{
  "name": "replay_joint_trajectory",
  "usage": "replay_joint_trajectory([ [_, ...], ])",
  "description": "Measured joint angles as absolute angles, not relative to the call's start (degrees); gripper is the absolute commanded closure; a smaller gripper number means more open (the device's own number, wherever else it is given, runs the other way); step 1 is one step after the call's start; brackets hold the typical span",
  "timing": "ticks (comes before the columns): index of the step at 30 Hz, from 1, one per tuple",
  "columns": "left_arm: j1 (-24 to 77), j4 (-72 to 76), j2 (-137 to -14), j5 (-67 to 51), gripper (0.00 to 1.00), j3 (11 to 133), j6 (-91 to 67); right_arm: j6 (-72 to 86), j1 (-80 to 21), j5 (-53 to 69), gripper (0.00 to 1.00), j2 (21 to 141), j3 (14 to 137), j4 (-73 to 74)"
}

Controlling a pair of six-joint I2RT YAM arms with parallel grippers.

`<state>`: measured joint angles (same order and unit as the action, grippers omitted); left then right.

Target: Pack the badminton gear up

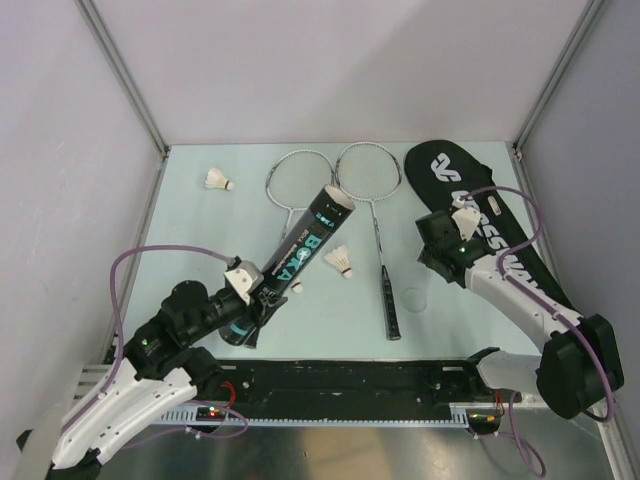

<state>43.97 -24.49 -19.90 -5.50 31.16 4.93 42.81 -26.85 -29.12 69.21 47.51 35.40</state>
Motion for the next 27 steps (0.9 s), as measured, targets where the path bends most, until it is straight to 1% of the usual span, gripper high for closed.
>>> replay_joint_trajectory([
  [6, 43.97, -24.4, -17.85, -7.73, 0.69, 30.68, 3.99, 40.88, -26.87, -35.99, 0.44, 75.16, 50.52, 32.88],
  [12, 43.97, -24.32, -15.86, -8.62, 0.68, 29.89, 3.97, 37.65, -27.31, -40.36, 0.45, 84.71, 54.15, 31.44],
  [17, 43.97, -24.03, -16.45, -9.74, 0.68, 29.8, 3.99, 36.77, -27.97, -43.29, 0.45, 90.06, 56.6, 31.53],
  [24, 43.97, -23.99, -16.73, -9.76, 0.68, 29.78, 4.01, 36.1, -28.4, -44.34, 0.46, 92.66, 57.63, 31.66],
  [27, 43.97, -23.9, -16.67, -9.69, 0.68, 29.74, 4.01, 35.97, -28.71, -44.84, 0.49, 92.66, 58.0, 31.9],
])
